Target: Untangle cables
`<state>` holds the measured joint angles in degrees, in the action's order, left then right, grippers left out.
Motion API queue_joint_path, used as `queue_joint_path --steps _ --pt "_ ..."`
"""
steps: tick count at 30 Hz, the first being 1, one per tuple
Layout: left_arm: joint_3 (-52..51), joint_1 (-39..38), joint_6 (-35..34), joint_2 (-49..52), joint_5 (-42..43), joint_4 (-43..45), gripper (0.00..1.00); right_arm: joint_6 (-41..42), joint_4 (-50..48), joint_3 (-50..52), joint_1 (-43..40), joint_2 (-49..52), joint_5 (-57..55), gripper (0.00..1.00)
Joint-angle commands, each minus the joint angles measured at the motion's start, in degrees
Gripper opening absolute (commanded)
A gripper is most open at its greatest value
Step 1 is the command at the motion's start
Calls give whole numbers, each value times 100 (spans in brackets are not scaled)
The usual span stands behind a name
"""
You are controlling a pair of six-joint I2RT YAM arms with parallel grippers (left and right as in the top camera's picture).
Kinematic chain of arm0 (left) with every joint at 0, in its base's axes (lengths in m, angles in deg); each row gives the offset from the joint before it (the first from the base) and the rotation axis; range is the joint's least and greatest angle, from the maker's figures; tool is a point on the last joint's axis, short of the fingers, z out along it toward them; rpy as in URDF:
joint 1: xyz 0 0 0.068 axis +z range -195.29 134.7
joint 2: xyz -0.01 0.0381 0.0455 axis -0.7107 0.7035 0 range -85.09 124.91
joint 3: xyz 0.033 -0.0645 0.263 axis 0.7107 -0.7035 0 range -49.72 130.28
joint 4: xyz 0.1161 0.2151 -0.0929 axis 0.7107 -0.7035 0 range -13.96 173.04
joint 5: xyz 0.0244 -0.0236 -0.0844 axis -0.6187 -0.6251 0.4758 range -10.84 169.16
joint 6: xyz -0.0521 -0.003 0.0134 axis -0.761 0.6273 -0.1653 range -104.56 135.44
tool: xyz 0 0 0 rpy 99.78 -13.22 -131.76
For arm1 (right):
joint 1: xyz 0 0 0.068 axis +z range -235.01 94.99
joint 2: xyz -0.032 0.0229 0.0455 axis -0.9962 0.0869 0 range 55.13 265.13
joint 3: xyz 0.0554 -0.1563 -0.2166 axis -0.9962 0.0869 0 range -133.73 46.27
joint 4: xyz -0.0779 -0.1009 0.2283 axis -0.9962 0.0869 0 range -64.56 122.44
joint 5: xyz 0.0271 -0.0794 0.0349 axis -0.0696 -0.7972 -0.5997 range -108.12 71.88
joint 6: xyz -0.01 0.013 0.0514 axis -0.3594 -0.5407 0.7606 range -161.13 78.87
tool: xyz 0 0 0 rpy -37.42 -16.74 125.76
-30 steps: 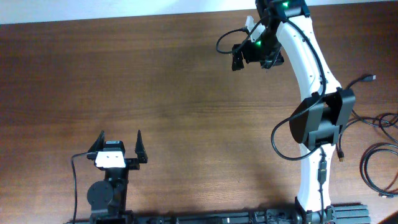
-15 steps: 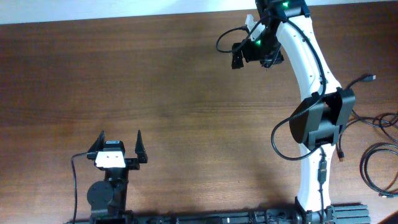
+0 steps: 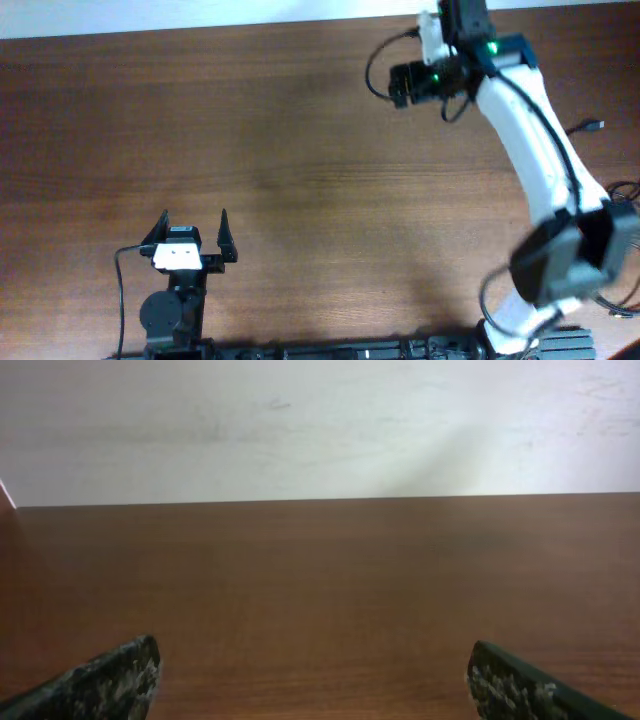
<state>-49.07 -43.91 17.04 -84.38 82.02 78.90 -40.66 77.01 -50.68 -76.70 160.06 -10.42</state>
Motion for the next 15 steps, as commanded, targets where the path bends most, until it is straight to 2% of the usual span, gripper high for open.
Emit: queue_joint_path --steps 1,6,8,9,13,14,15 --pt "-11 -22 -70 -42 79 -44 99 -26 -1115 1805 -282 -1062 -111 98" --pt "-11 -22 -70 -42 79 -44 99 -26 -3598 4358 -614 -2817 -111 98" --pt "-11 -22 -70 -42 81 -44 99 -26 -4201 4894 -627 -3233 -114 98" --pt "-11 -22 -70 -42 79 -44 99 -26 -4881 5447 -625 -3624 -111 98" --pt "-11 -22 -70 -42 79 -44 99 -24 -6524 6811 -625 -4426 -111 98" --pt "-11 -22 -70 -42 79 -44 99 -24 -7525 7694 -625 -4874 -109 98" --pt "-11 -22 -70 -42 81 -44 99 -24 -7799 7943 -625 -5003 -109 99"
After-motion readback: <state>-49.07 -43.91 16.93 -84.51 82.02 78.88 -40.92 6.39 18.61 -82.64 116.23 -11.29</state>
